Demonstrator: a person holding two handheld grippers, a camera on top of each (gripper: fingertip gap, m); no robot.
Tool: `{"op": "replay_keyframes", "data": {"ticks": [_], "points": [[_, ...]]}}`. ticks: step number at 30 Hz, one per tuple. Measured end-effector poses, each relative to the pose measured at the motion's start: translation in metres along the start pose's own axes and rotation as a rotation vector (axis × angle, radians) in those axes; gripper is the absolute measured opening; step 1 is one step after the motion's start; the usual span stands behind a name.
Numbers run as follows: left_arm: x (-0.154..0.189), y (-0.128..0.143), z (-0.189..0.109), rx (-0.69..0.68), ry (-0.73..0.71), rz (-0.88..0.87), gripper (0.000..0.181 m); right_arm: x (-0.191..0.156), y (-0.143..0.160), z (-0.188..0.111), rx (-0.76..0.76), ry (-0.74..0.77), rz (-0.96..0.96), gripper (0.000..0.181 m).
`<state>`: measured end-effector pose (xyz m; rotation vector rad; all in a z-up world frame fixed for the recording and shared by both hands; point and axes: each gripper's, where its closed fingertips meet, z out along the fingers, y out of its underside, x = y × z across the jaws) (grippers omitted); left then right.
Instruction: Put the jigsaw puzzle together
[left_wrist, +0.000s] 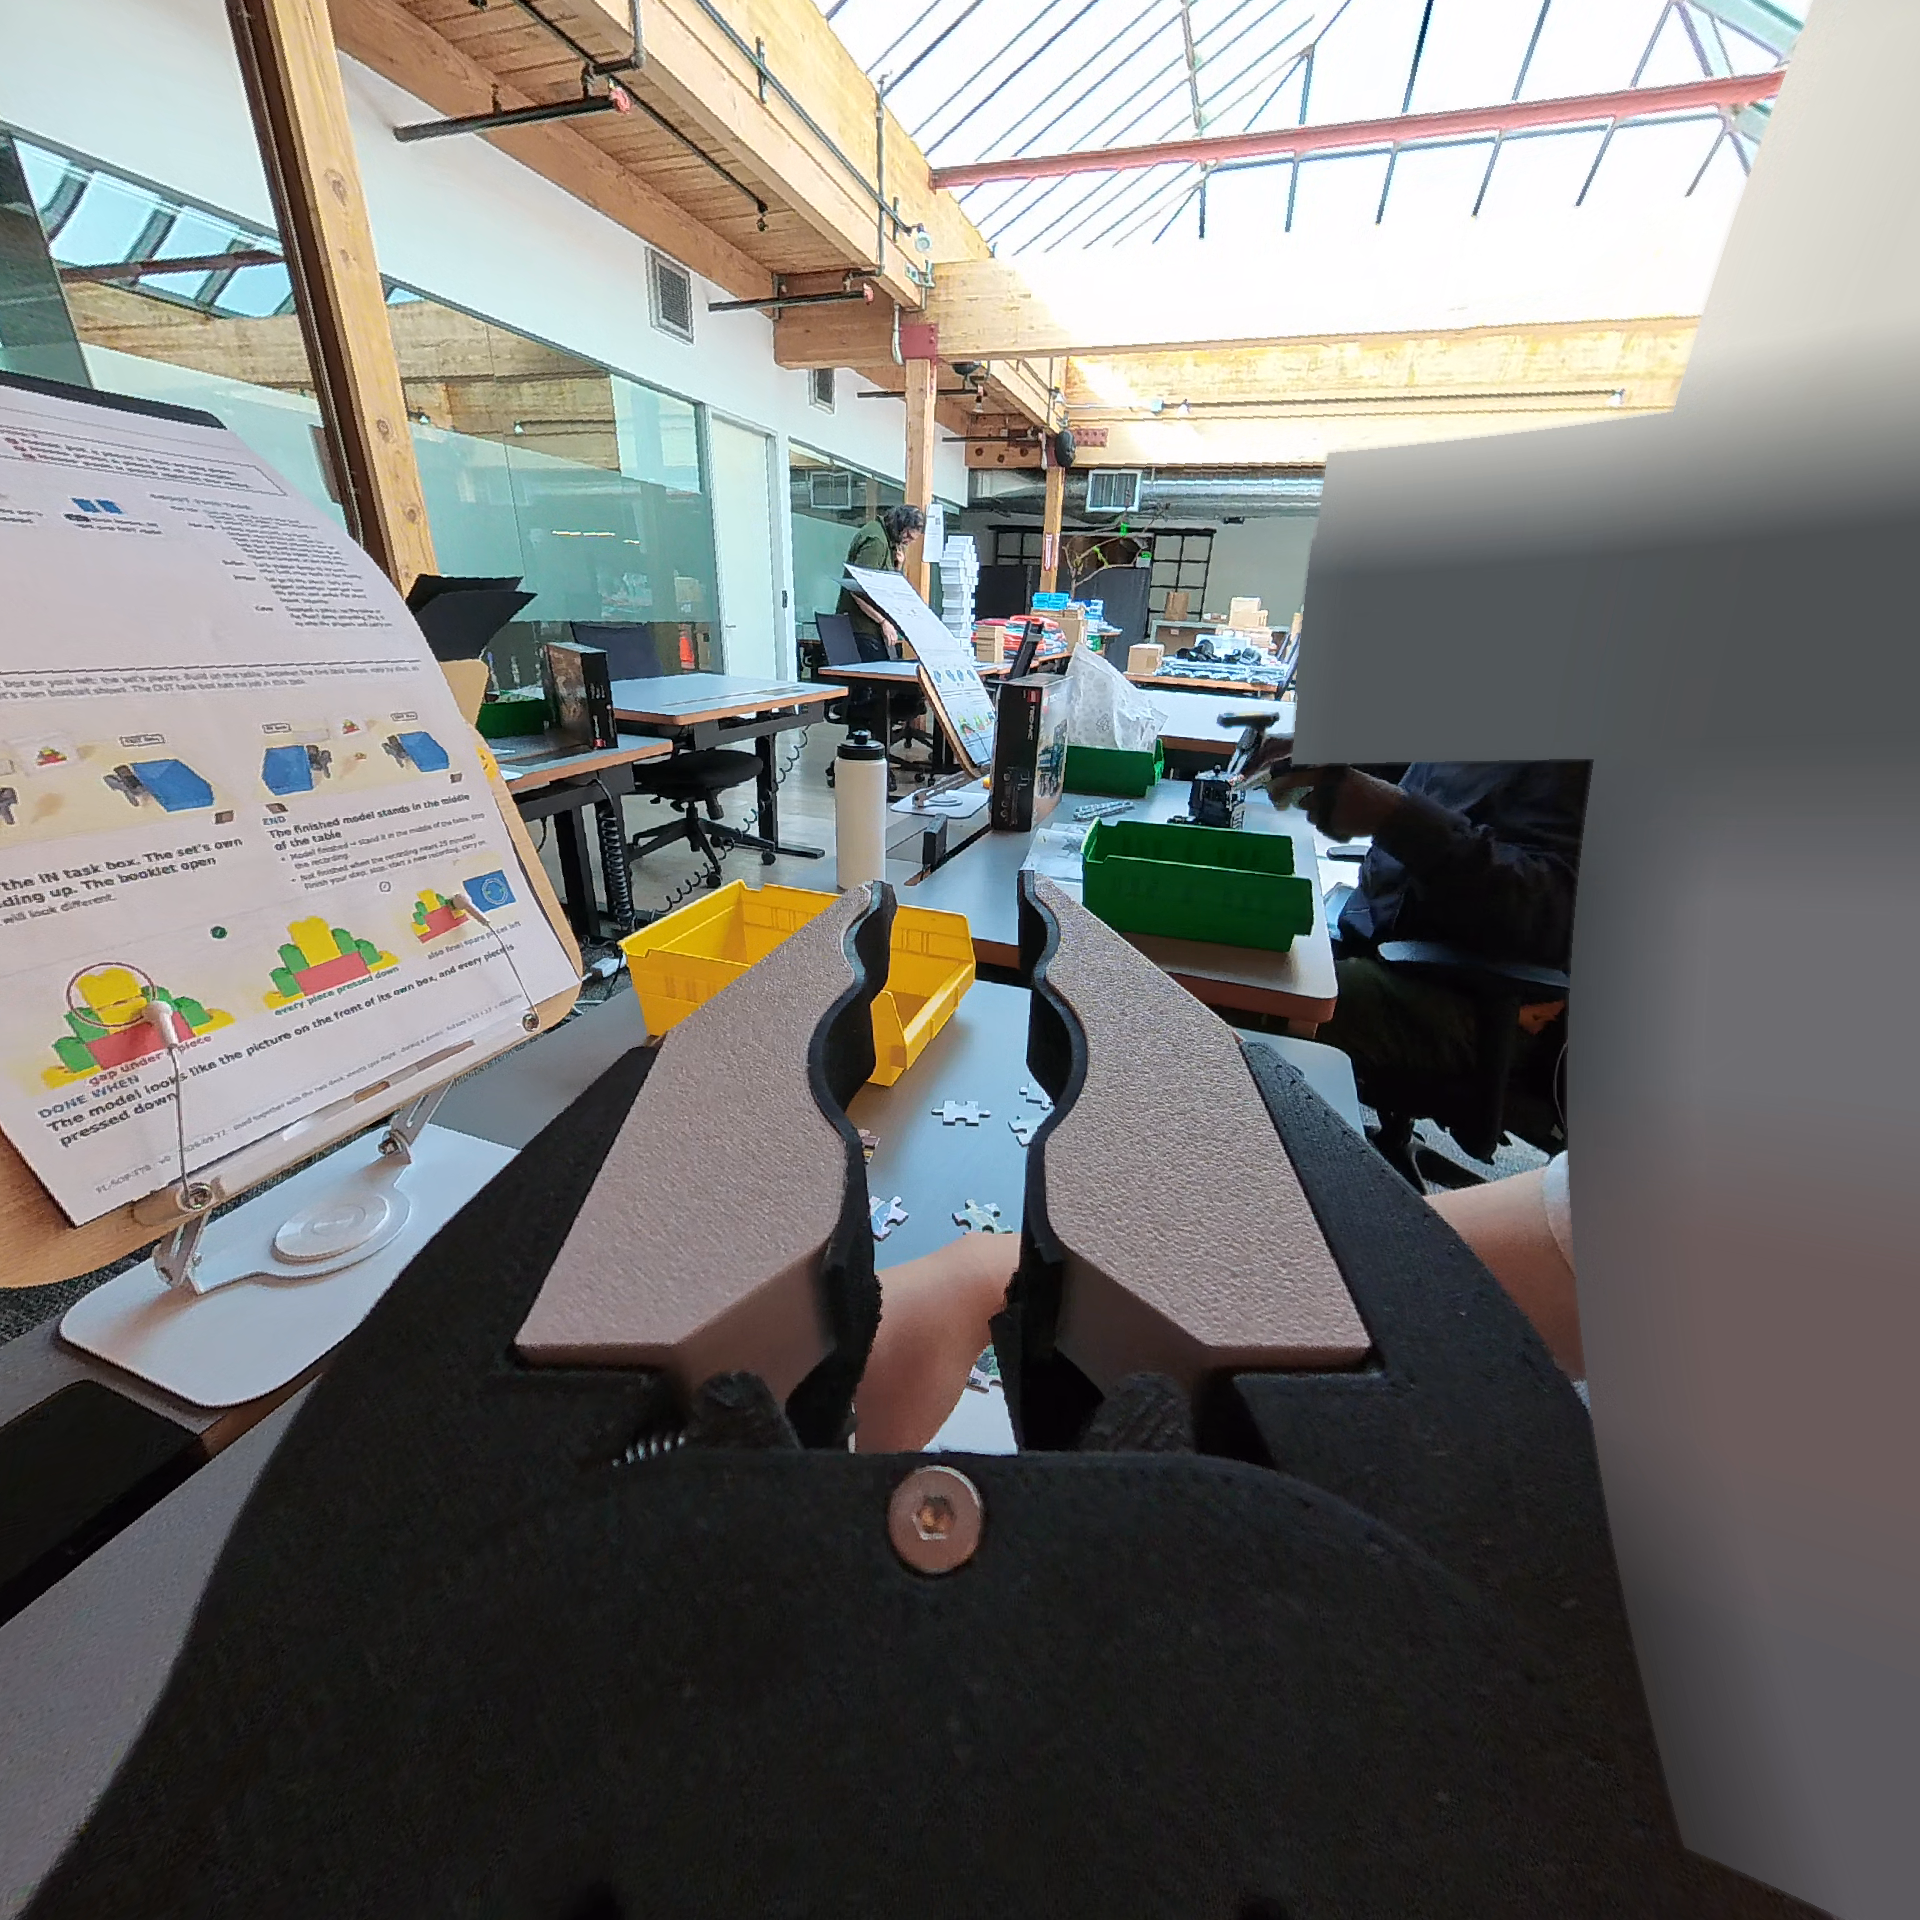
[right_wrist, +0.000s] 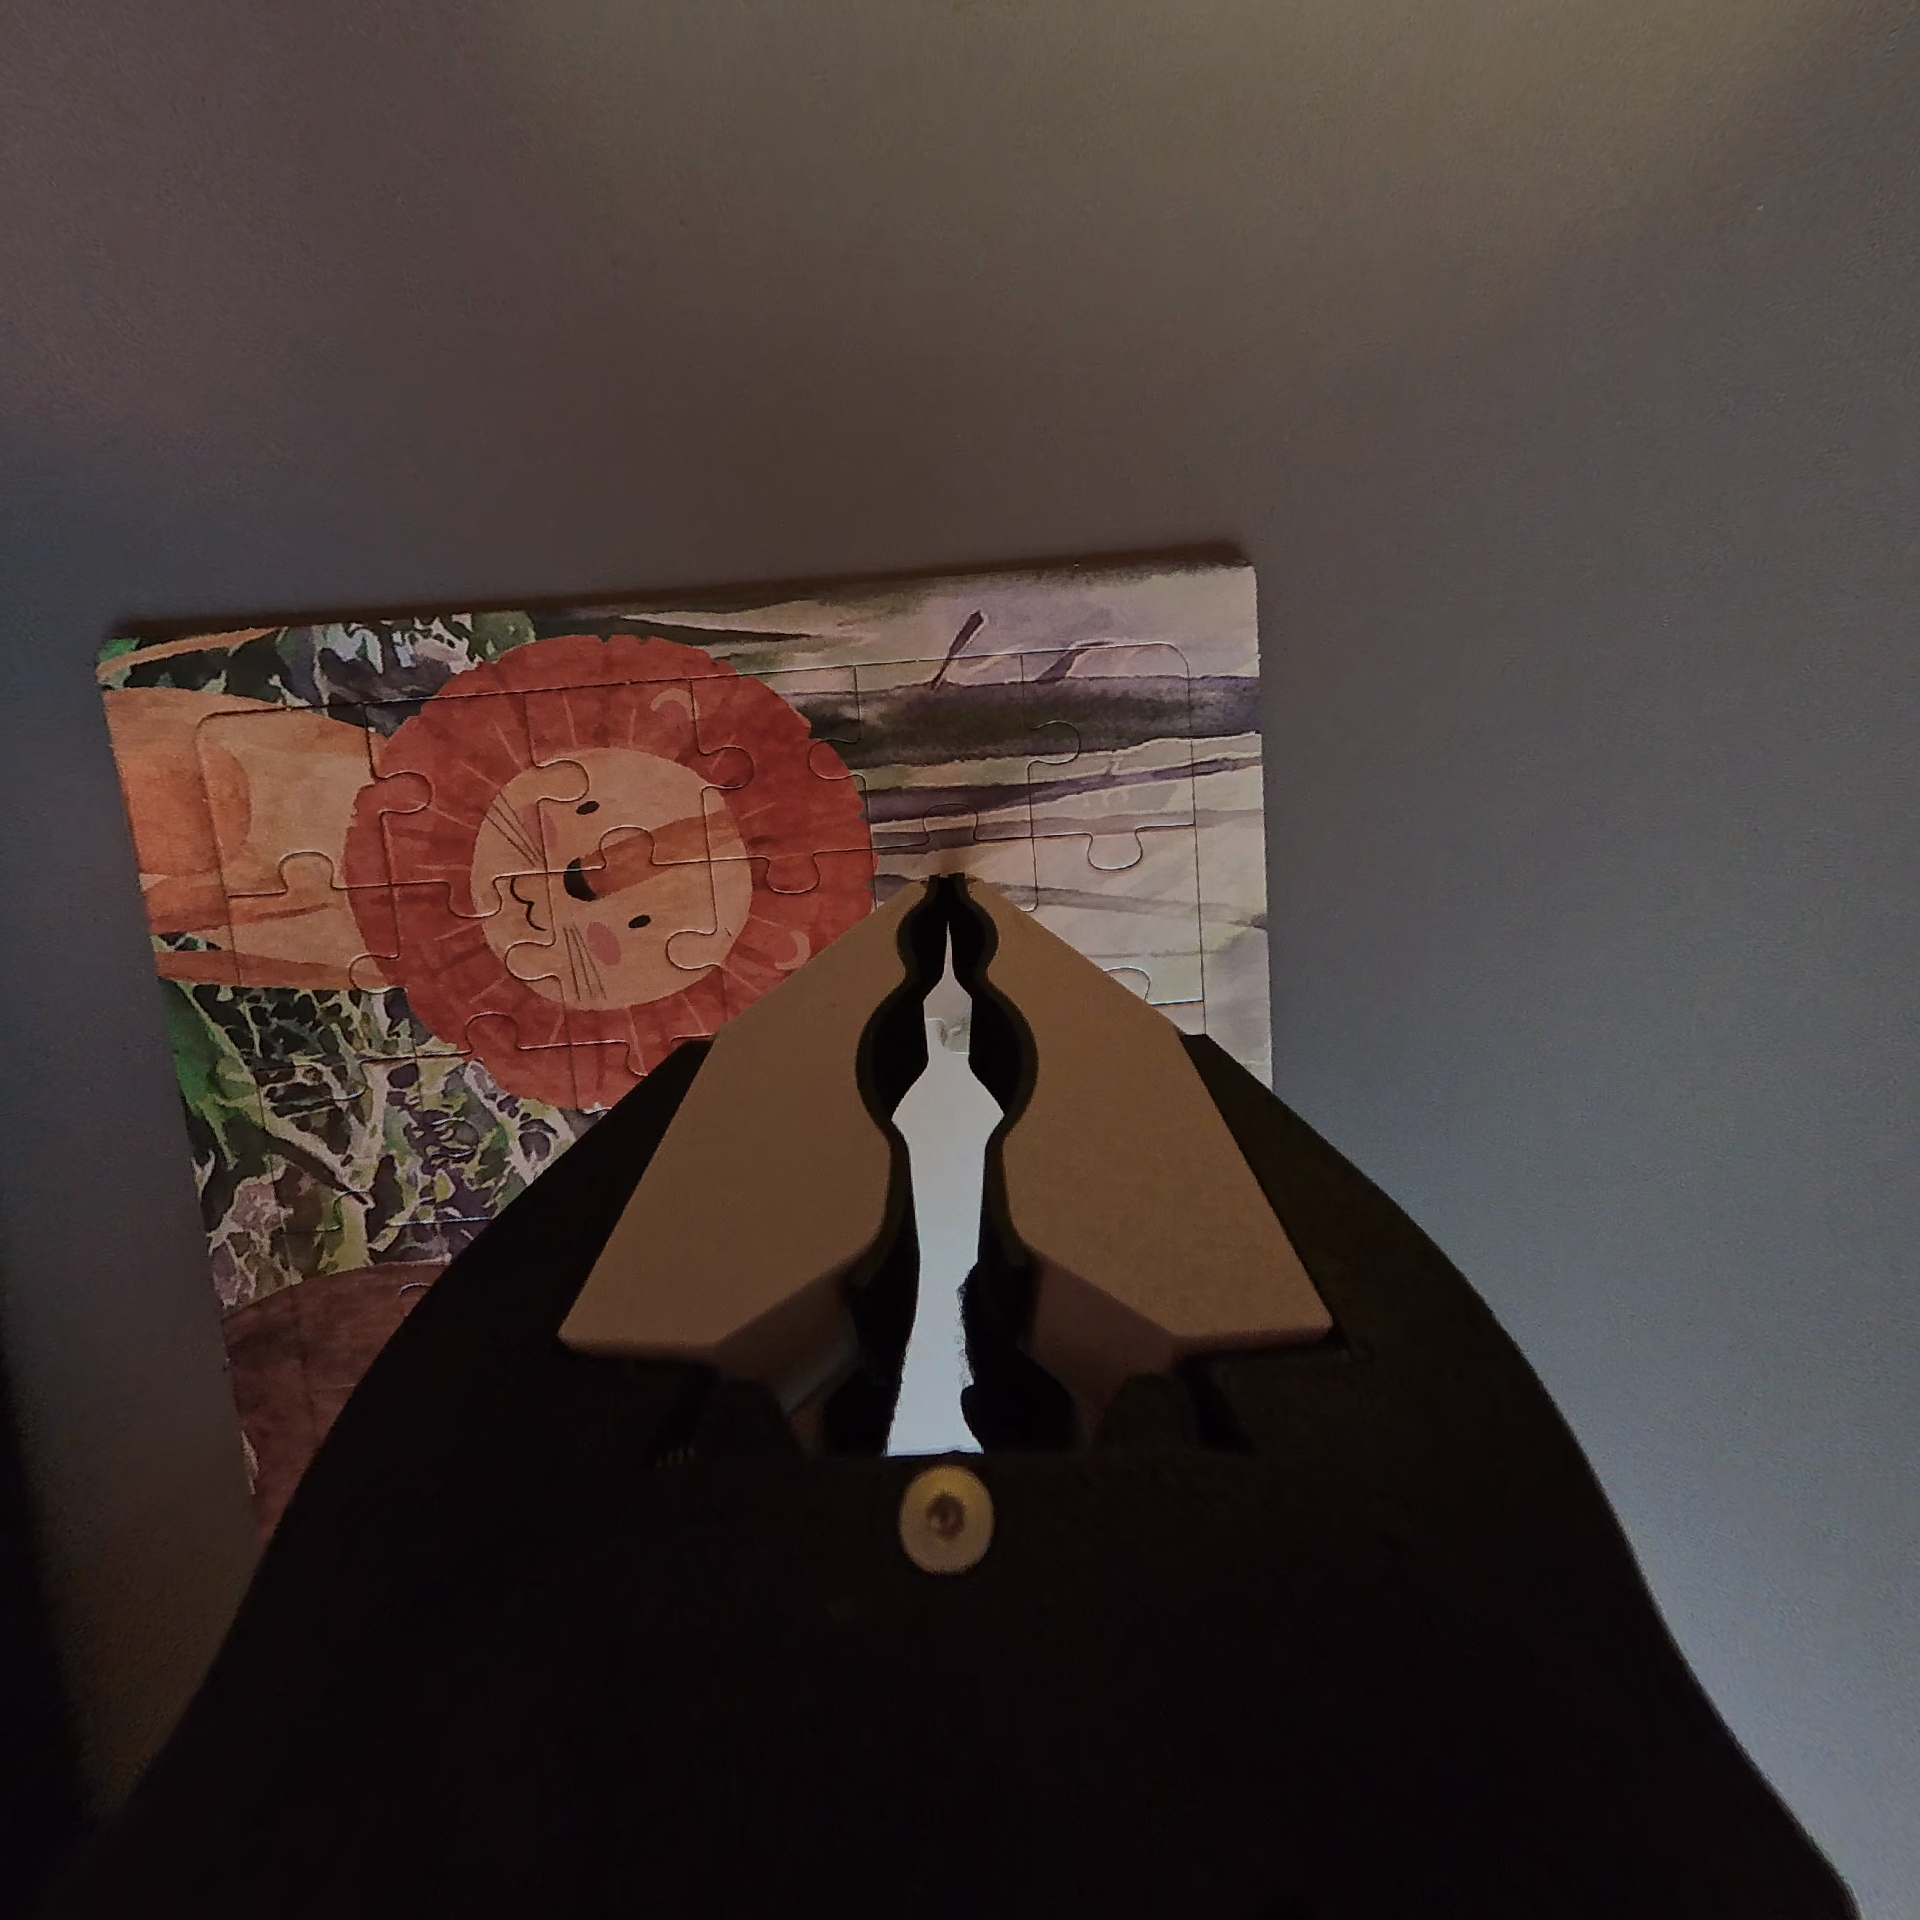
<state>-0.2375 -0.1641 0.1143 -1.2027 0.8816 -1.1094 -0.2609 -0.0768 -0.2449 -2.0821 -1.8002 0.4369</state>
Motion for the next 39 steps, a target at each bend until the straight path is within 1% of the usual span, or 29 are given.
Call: {"op": "replay_keyframes", "data": {"ticks": [3,5,8,10,14,18,21,22,23,24,26,27,30,32,33,36,37,39], "points": [[0.0,0.001,0.001,-0.003,0.0,-0.002,0.022,0.001,0.001,-0.001,-0.003,0.005,-0.018,0.0],[0.0,0.001,0.0,-0.003,-0.002,0.0,0.022,0.009,0.001,-0.007,0.011,0.043,-0.021,0.0],[0.0,-0.001,-0.001,0.005,-0.002,0.001,0.022,0.017,0.0,-0.025,0.08,0.024,0.055,0.0],[-0.002,-0.001,-0.002,0.006,-0.005,-0.003,0.022,0.022,0.01,-0.03,0.071,0.022,0.077,0.0],[-0.004,0.0,-0.003,0.005,-0.008,-0.012,0.022,0.016,0.012,-0.027,0.091,-0.022,0.077,0.0],[-0.004,0.0,-0.003,0.002,-0.01,-0.01,0.022,0.008,0.005,-0.023,0.112,-0.054,0.048,0.0],[-0.004,0.0,-0.003,0.003,-0.012,-0.007,0.022,0.009,0.009,-0.023,0.078,-0.039,0.025,0.0],[-0.004,0.0,-0.004,0.004,-0.013,-0.008,0.022,0.01,0.006,-0.031,0.088,-0.028,0.013,0.0],[-0.005,0.0,-0.004,0.006,-0.014,-0.009,0.022,0.013,0.001,-0.046,0.118,0.002,0.005,0.0],[-0.006,0.0,-0.004,0.008,-0.014,-0.012,0.022,0.018,-0.006,-0.067,0.166,0.04,0.005,0.0],[-0.006,0.0,-0.005,0.009,-0.012,-0.014,0.021,0.025,-0.015,-0.121,0.278,0.12,0.039,0.0],[-0.006,-0.001,-0.005,0.011,-0.012,-0.014,0.021,0.029,-0.013,-0.15,0.323,0.17,0.059,0.0],[-0.007,-0.001,-0.006,0.018,0.0,-0.02,0.022,0.034,0.011,-0.227,0.401,0.343,0.101,0.0],[-0.009,-0.001,-0.005,0.02,0.003,-0.03,0.022,0.038,0.042,-0.264,0.383,0.456,0.134,0.0],[-0.01,0.0,-0.005,0.018,0.005,-0.036,0.022,0.04,0.063,-0.278,0.352,0.5,0.151,0.0],[-0.012,0.003,-0.002,0.007,0.007,-0.044,0.022,0.048,0.136,-0.303,0.206,0.591,0.246,0.01],[-0.012,0.004,-0.001,0.003,0.005,-0.044,0.022,0.048,0.161,-0.306,0.151,0.604,0.275,0.014],[-0.012,0.005,-0.001,-0.001,0.0,-0.041,0.022,0.045,0.205,-0.305,0.052,0.604,0.321,0.017]]}}
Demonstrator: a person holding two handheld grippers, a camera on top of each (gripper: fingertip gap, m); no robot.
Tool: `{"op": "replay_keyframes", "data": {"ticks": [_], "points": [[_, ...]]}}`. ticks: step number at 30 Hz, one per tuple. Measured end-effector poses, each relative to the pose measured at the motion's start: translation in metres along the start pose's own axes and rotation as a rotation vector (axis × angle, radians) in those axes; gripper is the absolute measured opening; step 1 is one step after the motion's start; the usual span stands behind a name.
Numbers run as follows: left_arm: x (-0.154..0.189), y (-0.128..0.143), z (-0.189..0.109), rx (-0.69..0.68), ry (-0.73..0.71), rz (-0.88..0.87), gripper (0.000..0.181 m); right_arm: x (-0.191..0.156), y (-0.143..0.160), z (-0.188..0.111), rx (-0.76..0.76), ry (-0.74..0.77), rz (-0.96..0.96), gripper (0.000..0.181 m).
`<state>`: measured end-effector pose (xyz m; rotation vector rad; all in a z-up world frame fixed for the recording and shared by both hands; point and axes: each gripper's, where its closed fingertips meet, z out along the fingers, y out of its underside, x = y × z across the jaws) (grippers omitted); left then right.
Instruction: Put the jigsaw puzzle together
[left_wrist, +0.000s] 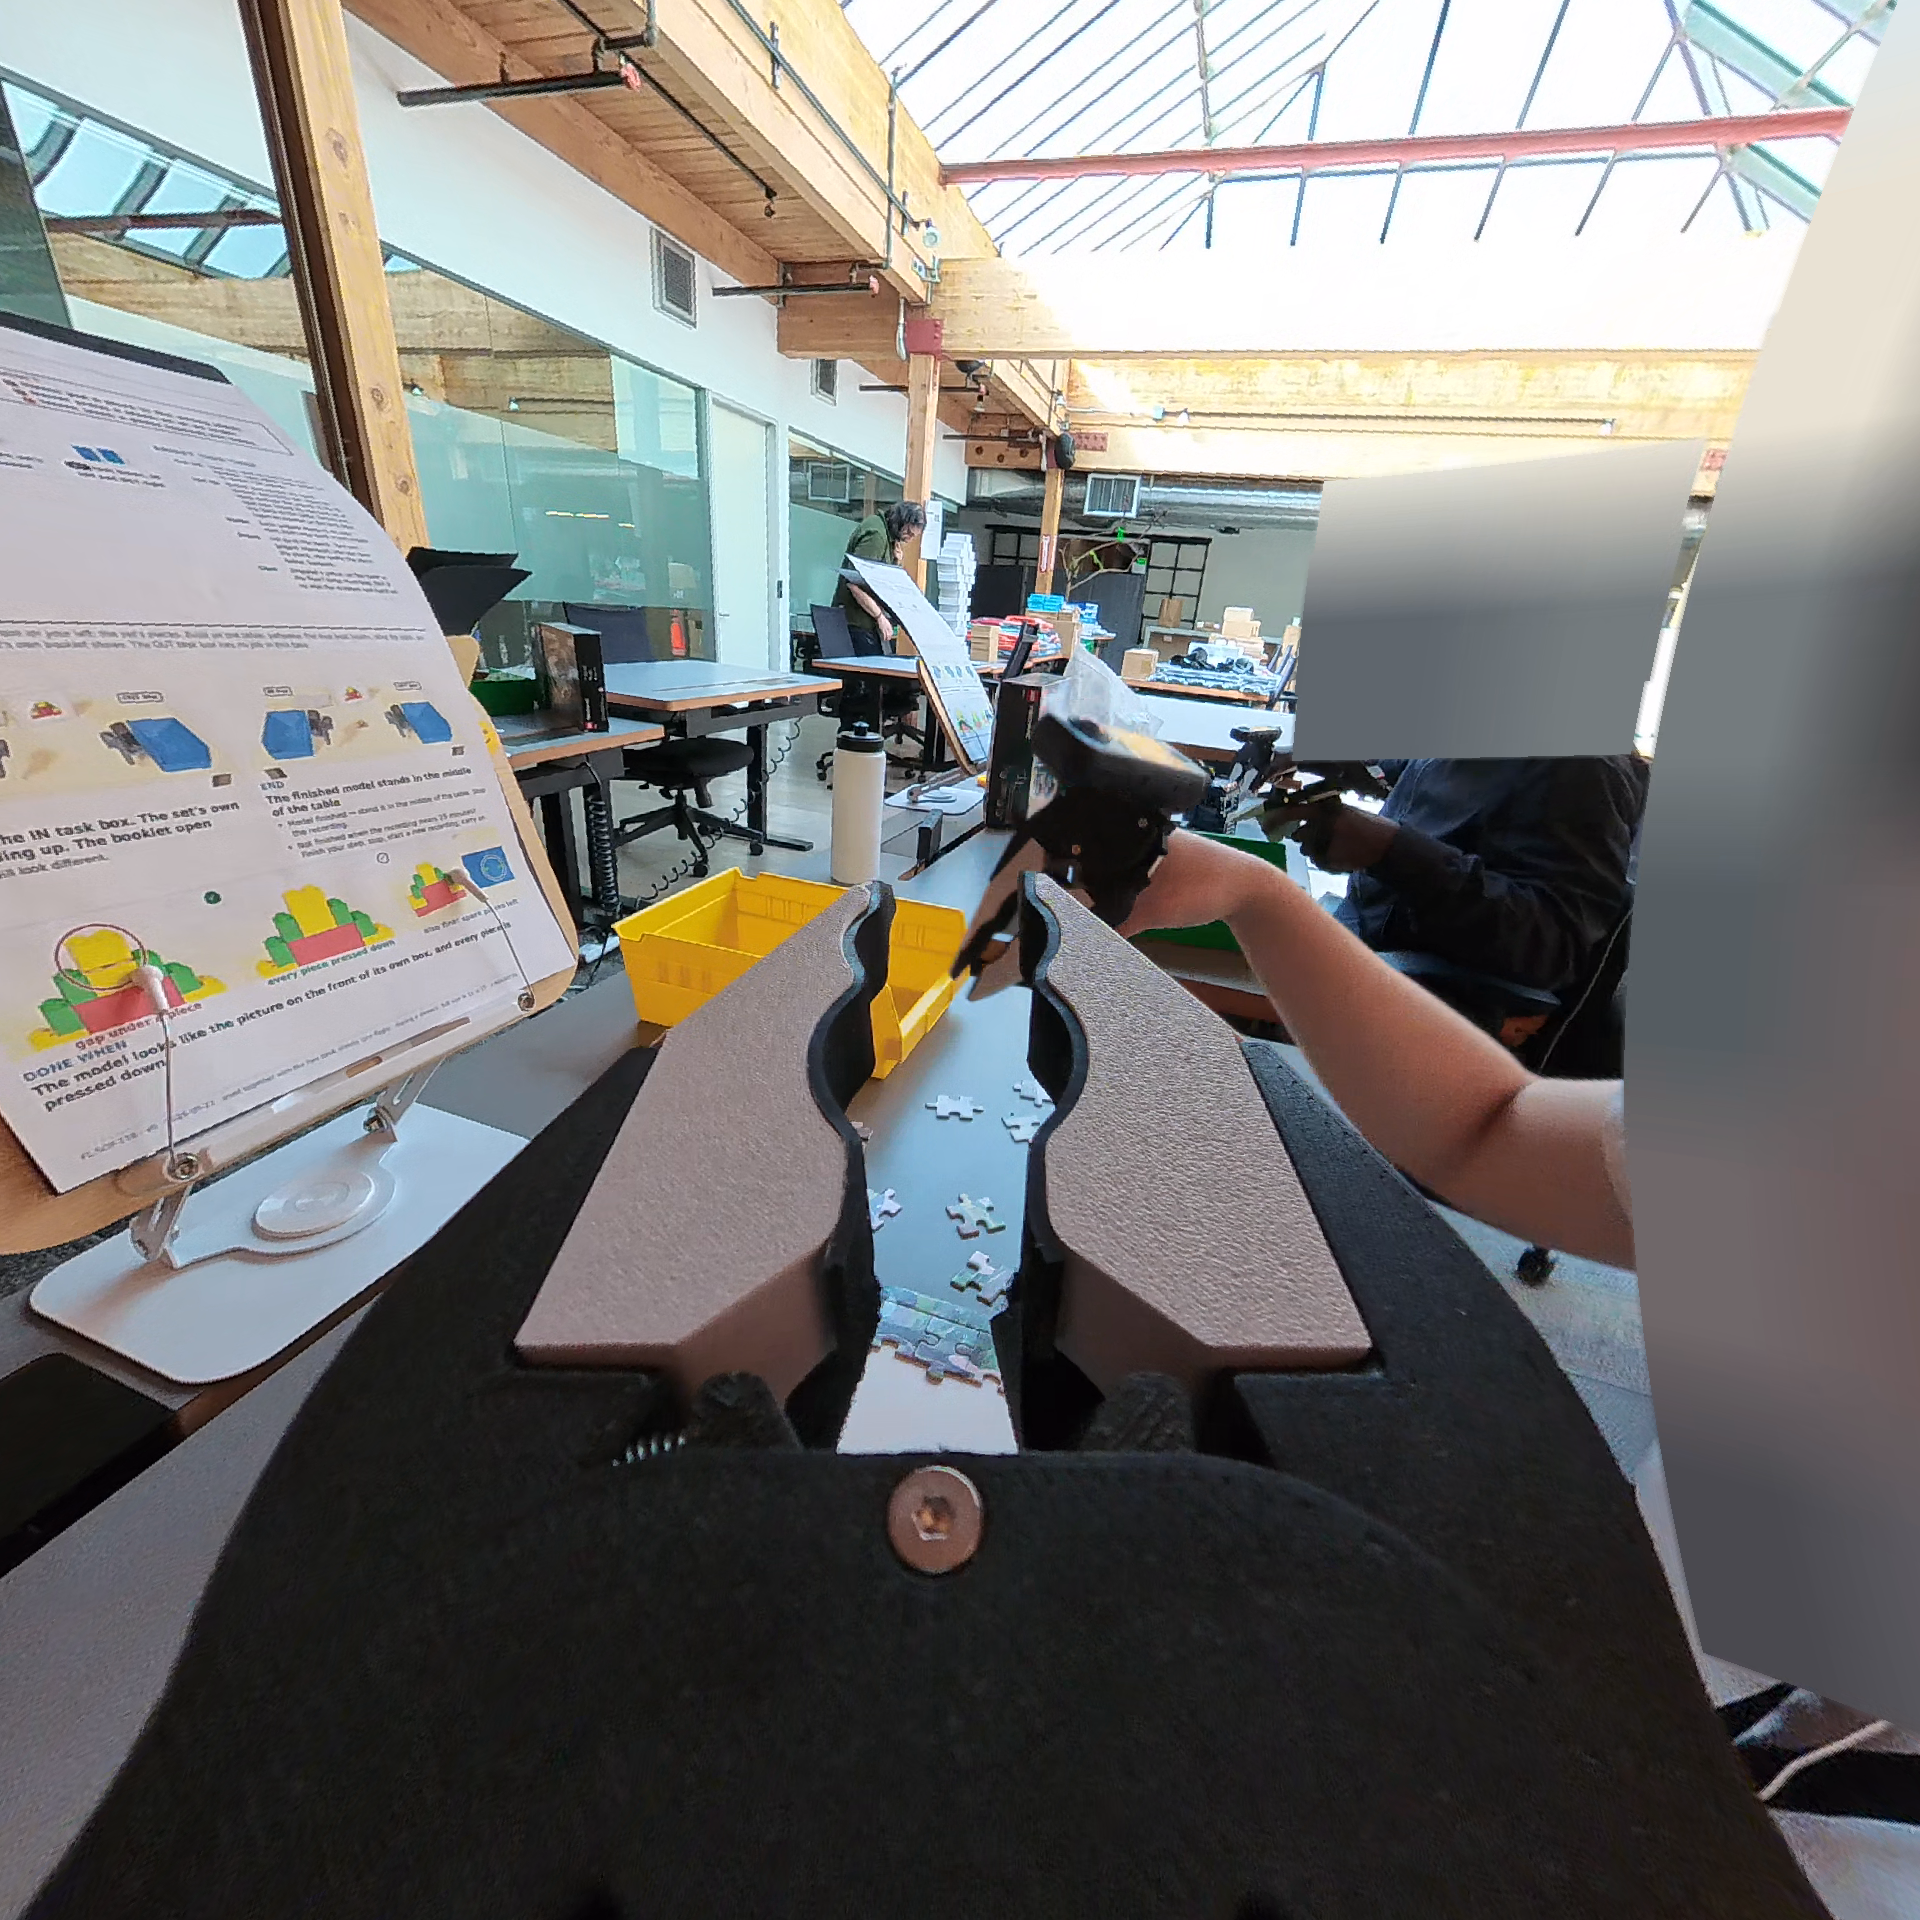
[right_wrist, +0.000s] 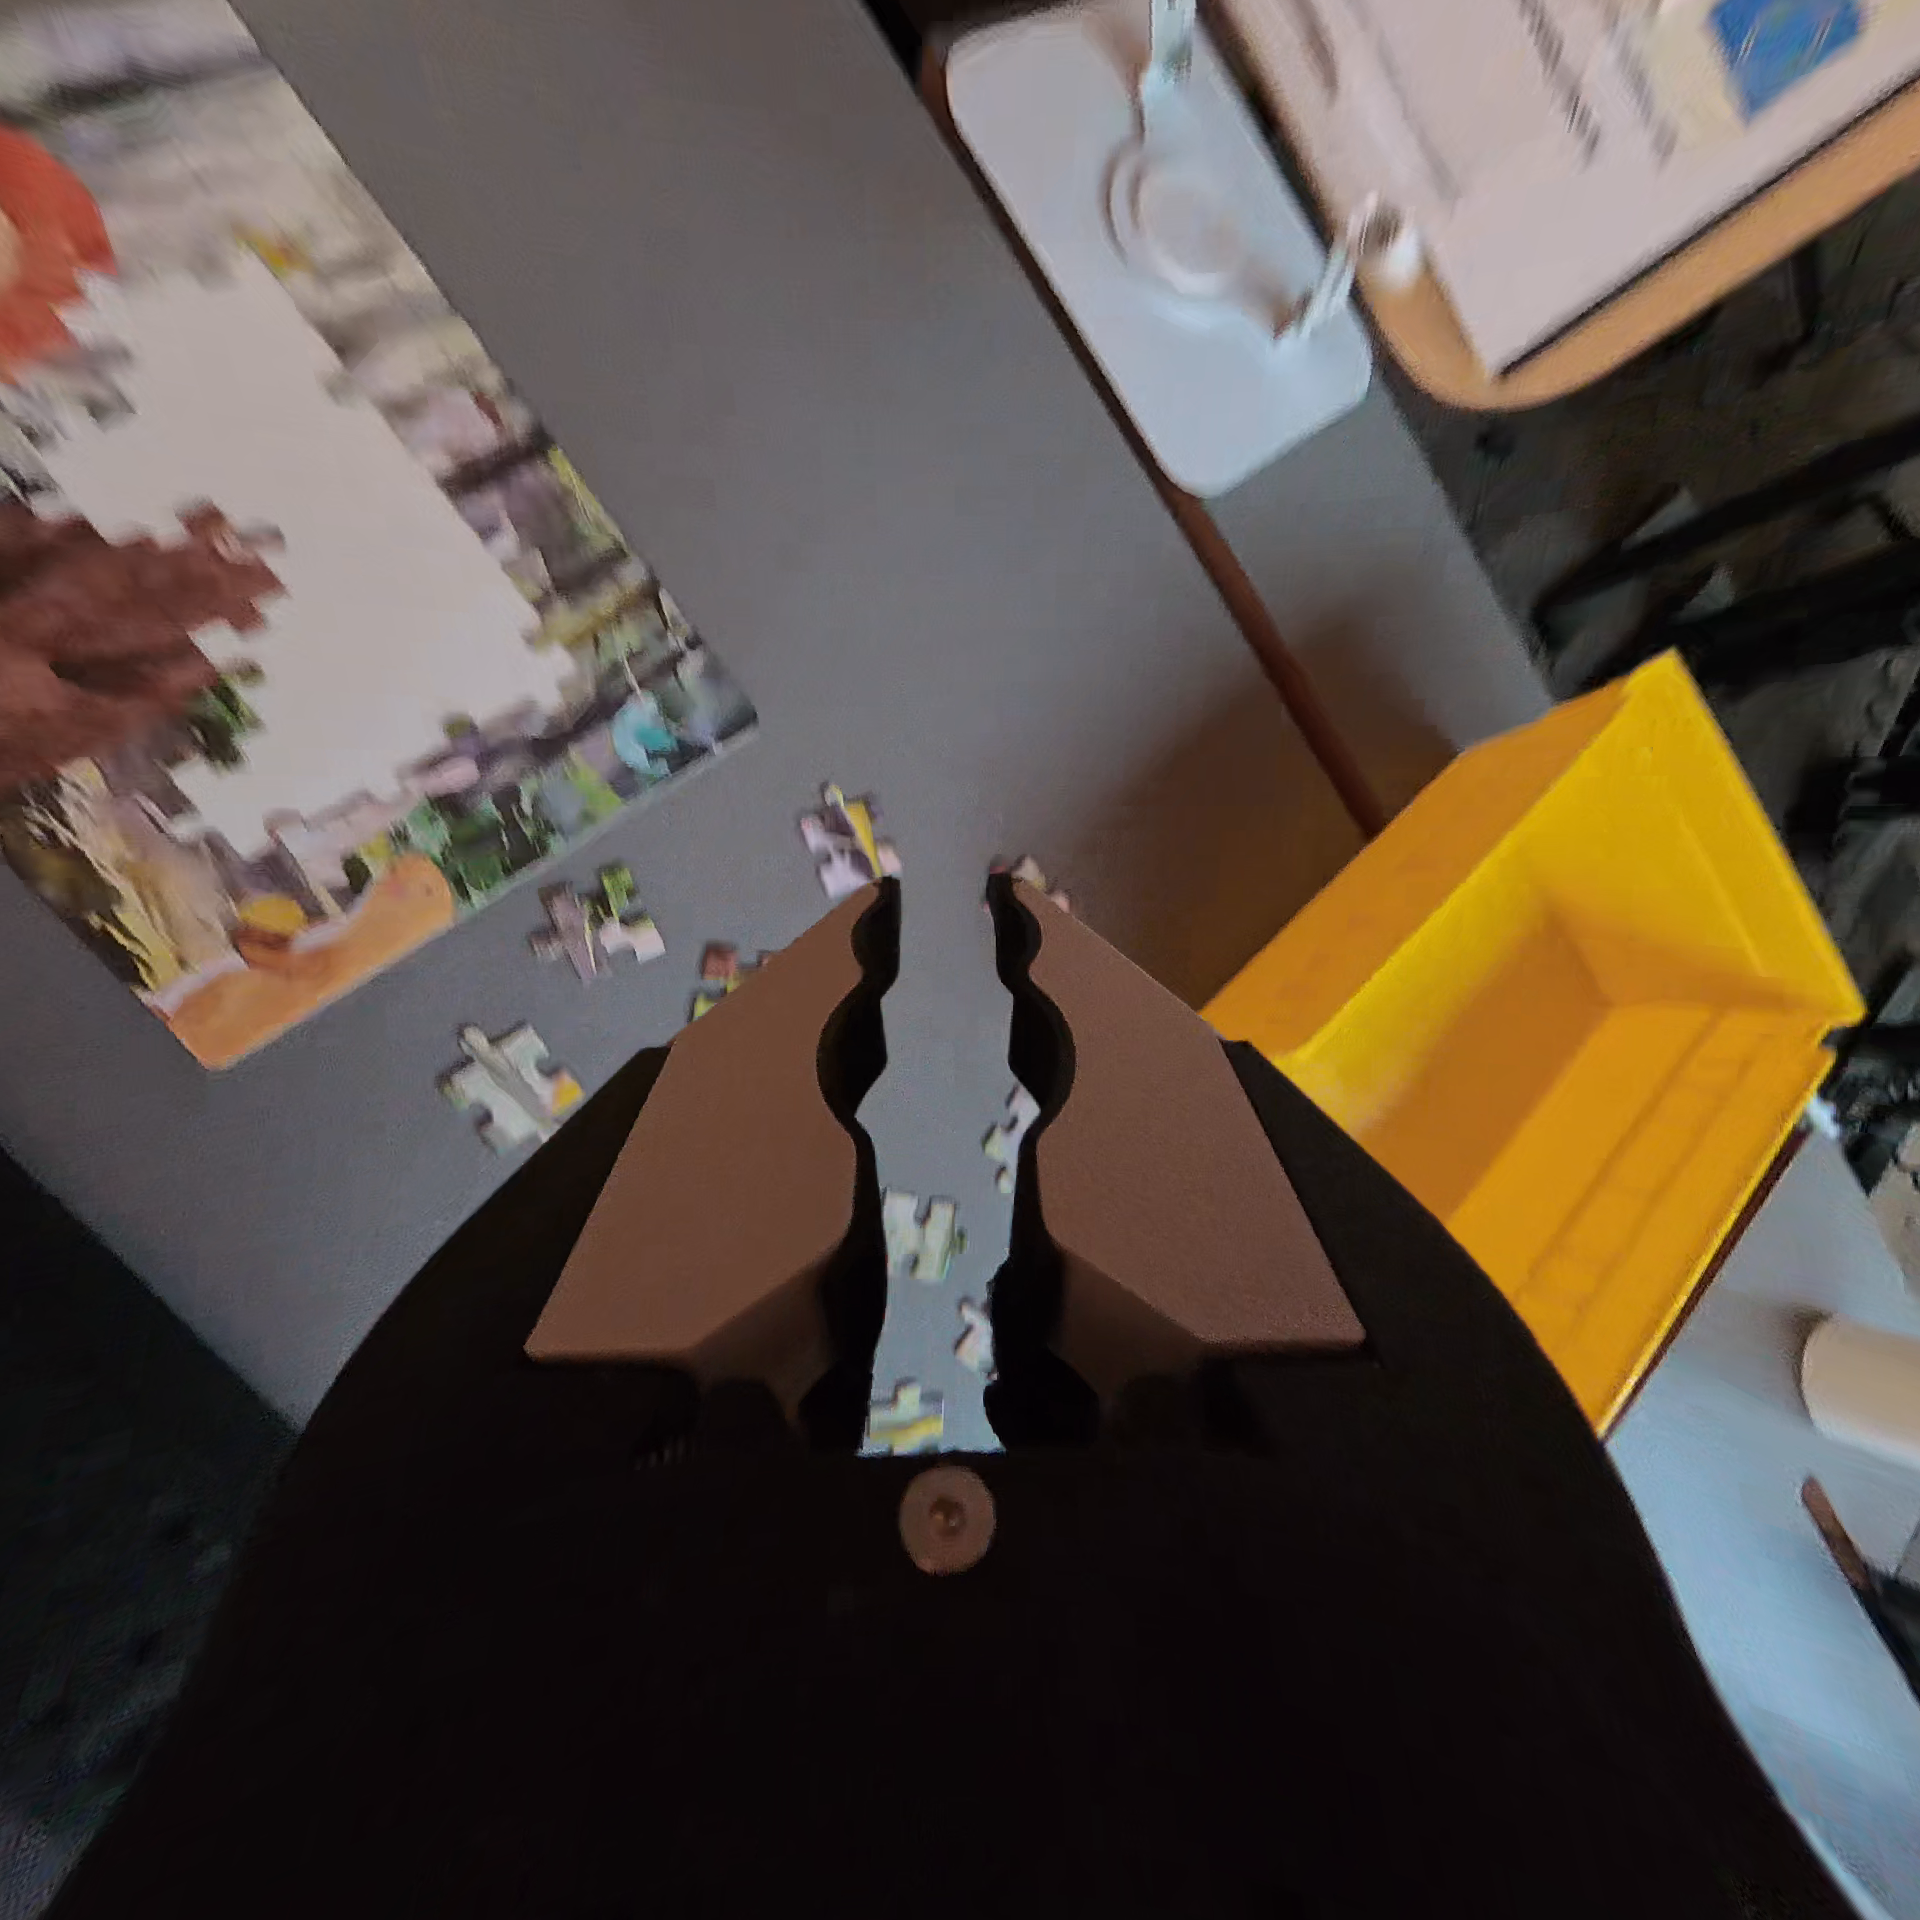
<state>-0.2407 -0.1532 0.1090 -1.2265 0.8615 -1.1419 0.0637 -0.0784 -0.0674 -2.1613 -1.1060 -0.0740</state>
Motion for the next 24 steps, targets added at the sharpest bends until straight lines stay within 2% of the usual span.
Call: {"op": "replay_keyframes", "data": {"ticks": [4,8,12,18,24], "points": [[-0.001,0.0,-0.001,-0.002,-0.018,0.01,0.022,0.002,0.068,0.012,-0.164,-0.005,0.03,0.019],[-0.005,0.001,-0.003,-0.006,-0.036,0.007,0.022,-0.002,0.106,0.029,-0.21,-0.043,0.087,0.021],[-0.009,0.001,-0.006,-0.005,-0.05,0.005,0.022,0.01,0.142,0.036,-0.25,-0.033,0.172,0.023],[-0.018,-0.001,-0.012,0.013,-0.062,-0.021,0.022,0.033,0.205,0.012,-0.335,0.052,0.295,0.025],[-0.025,-0.003,-0.019,0.027,-0.082,-0.034,0.022,0.037,0.256,-0.02,-0.36,0.096,0.429,0.027]]}}
